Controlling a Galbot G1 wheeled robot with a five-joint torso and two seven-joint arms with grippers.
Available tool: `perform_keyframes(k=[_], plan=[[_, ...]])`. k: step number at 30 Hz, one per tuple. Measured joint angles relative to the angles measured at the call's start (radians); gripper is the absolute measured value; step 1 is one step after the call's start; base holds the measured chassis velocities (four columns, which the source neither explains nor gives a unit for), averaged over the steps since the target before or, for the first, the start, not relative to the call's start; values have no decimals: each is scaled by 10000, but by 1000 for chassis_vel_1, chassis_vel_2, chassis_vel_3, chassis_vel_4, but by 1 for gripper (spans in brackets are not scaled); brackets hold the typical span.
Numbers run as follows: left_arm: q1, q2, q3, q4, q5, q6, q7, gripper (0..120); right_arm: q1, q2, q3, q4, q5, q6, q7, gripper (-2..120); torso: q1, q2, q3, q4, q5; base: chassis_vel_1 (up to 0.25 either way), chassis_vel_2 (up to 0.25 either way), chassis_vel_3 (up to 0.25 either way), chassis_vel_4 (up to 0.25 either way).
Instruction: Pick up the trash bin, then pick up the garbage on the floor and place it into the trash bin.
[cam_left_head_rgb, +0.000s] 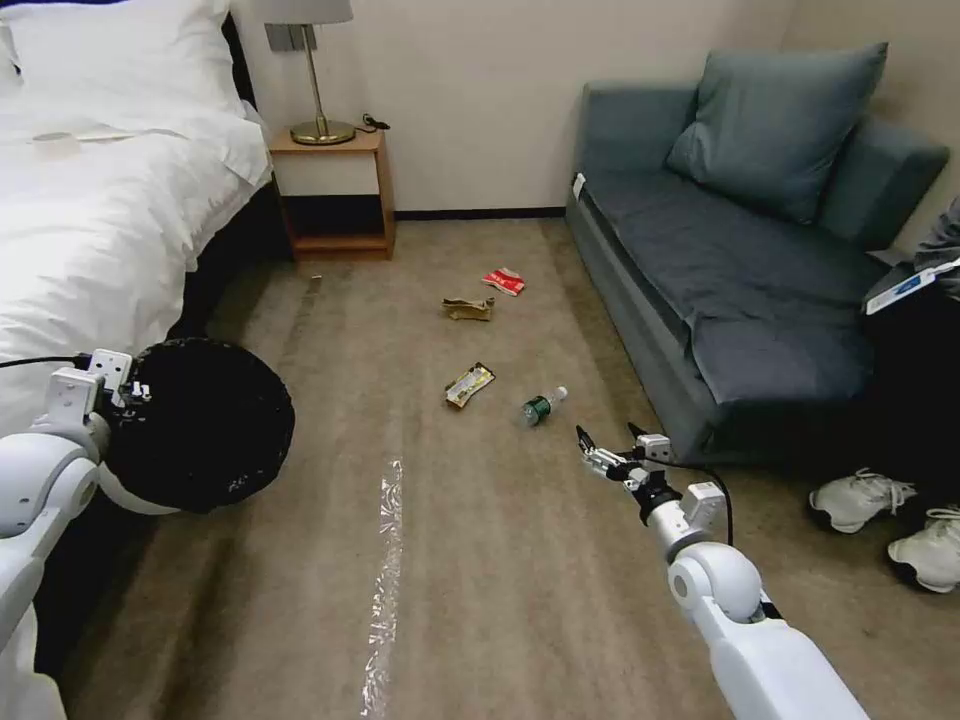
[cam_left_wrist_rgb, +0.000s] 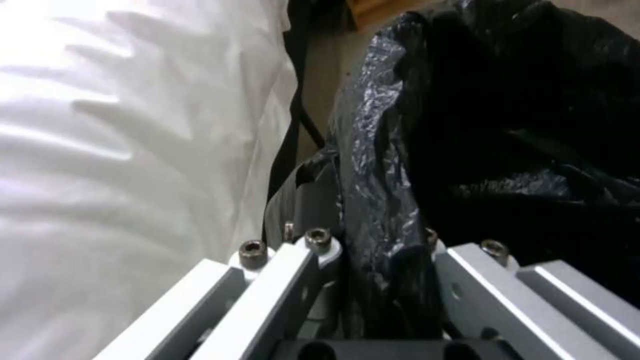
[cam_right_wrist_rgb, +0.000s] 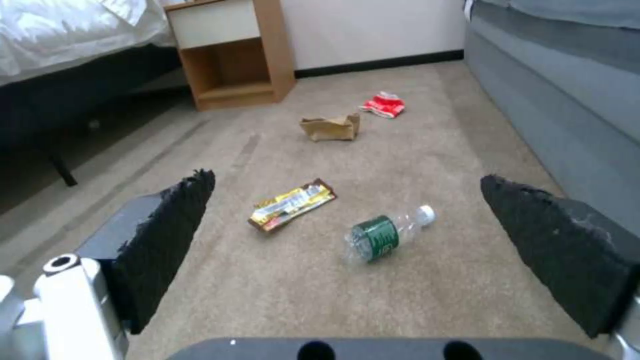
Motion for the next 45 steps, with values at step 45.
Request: perform_keyframes(k=[45], plan=[[-38, 35, 48, 209, 82, -206, 318, 4, 394, 369, -258, -590, -210, 109, -27, 100, 0, 0, 0, 0, -1, -77, 75, 80, -77]])
